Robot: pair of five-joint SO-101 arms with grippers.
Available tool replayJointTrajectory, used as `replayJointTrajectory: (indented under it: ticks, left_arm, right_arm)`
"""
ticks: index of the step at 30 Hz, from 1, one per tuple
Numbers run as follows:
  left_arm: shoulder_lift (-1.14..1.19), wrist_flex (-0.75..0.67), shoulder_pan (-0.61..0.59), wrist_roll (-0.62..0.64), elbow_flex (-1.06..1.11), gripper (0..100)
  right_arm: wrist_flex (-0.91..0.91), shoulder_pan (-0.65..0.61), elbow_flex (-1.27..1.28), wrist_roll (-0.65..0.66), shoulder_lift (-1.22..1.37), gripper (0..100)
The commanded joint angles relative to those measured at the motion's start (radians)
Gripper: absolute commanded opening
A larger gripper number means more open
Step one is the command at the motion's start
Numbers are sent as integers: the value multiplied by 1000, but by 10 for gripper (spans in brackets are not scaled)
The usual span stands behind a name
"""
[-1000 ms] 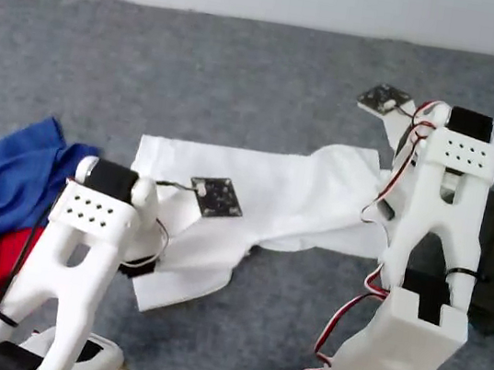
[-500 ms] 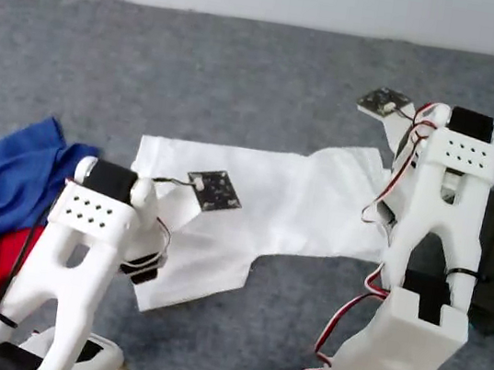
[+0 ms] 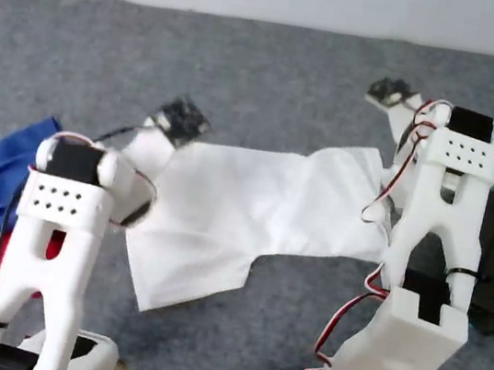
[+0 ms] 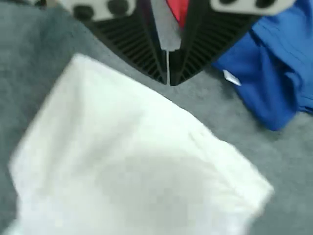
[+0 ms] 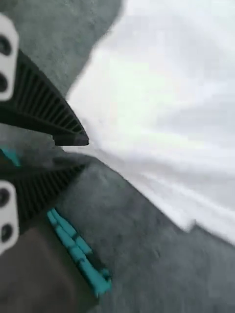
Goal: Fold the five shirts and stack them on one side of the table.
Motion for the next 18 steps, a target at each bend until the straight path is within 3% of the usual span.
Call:
replayJointTrajectory:
  ticks: [1,5,18]
  left_arm:
    - [-11,-132,-3,64,-42,17]
    - [104,-190,-3,80,-64,17]
    - [655,-141,-2,192,-513,16]
  right_arm:
    - [-133,-13,-57,-164,-50,10]
    - [-228,-35,-55,-295,-25,10]
    - [-361,-116,-61,-434,166,10]
